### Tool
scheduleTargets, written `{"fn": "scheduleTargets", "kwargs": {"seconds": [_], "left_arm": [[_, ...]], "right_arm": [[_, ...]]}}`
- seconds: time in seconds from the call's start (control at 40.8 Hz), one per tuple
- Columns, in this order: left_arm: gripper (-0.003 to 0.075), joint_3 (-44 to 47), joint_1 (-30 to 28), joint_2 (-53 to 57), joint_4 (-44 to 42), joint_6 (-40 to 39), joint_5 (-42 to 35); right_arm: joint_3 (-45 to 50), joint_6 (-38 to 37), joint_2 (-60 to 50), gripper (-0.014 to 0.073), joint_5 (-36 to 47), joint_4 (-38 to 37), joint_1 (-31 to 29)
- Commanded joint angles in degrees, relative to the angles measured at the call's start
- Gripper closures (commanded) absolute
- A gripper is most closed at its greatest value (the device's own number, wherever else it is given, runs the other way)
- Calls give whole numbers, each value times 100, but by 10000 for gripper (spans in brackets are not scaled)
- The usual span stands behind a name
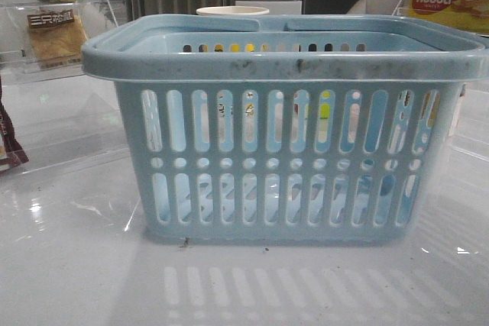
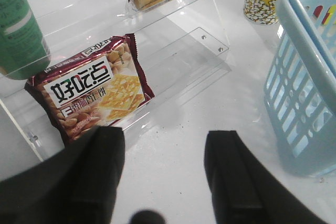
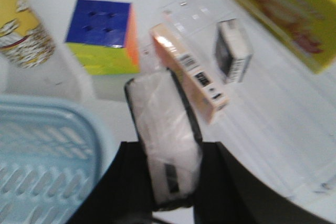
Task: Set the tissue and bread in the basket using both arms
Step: 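Carry the tissue pack over the basket and release it inside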
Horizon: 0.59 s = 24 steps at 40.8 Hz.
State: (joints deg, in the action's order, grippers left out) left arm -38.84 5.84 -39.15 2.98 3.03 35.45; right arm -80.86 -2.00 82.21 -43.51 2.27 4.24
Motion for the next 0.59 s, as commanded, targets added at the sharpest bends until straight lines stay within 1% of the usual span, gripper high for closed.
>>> {"fn": "scheduleTargets", "kwargs": {"seconds": [0.0,0.123,0.221,0.294,0.417,0.564], "left_arm": [[297,-153,20,-26,33,-9,-459],[297,-153,20,-26,33,-9,-459],[297,-153,20,-26,33,-9,-459],[297,-153,20,-26,33,-9,-459],[297,-153,20,-26,33,-9,-459],[297,-153,20,-26,33,-9,-459]], "right_arm": [[-174,200,-224,379,116,195,615],[-33,277,-224,379,209,256,1435],[90,277,-191,379,366,262,1923],[134,277,-105,379,405,310,2178],[139,277,165,379,441,483,2383],[139,277,551,359,606,547,2391]]}}
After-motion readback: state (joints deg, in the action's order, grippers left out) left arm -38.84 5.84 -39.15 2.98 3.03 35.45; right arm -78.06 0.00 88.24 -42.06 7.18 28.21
